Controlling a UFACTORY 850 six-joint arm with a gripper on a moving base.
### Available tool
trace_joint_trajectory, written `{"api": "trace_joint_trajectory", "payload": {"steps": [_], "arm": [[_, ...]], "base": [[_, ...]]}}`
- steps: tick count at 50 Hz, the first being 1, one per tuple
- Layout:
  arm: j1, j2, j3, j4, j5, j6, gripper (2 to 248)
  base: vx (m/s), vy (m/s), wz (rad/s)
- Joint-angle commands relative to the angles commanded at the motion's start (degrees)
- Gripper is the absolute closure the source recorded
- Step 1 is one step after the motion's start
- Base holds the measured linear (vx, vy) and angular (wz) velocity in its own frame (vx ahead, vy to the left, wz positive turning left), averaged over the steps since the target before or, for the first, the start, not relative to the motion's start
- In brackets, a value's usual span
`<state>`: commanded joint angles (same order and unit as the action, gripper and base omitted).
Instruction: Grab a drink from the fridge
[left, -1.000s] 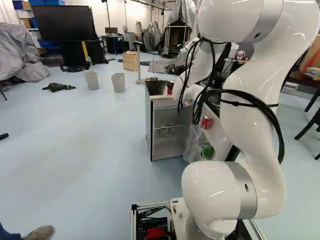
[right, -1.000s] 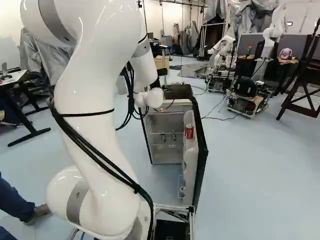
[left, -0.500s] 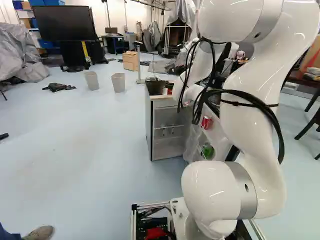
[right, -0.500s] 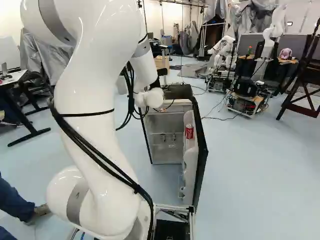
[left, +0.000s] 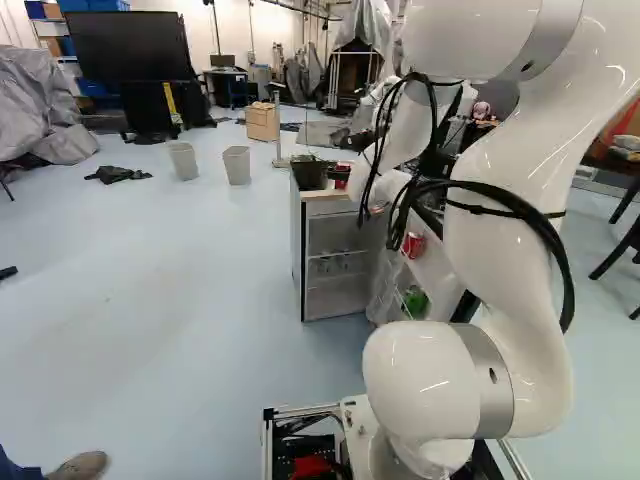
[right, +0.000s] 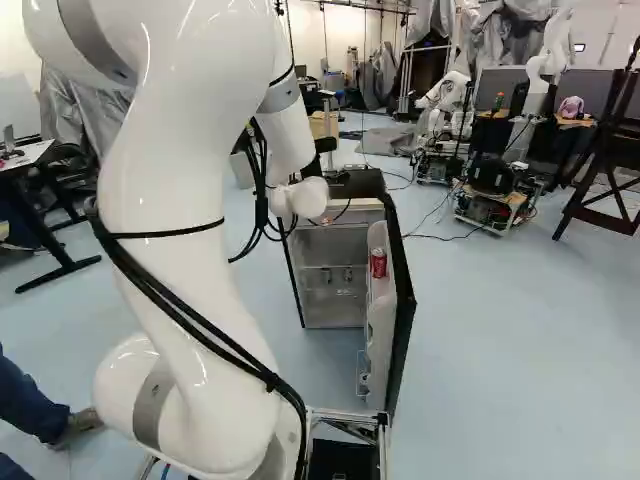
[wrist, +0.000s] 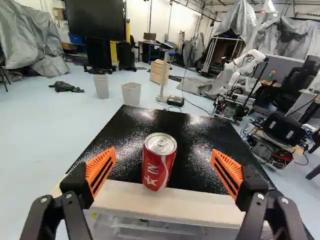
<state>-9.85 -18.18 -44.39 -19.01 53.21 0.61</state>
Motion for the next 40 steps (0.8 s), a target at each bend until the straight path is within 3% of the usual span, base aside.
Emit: {"api": "trace_joint_trajectory", "payload": {"steps": [20,40], "arm": [[-3.16,5.84,4.14,1.59,-1.85,0.0,3],[-6.83,10.57,6.6,9.89,-7.78,0.0,3]], "base": [[0.0,0.0,0.0],[0.0,0.0,0.0]]}}
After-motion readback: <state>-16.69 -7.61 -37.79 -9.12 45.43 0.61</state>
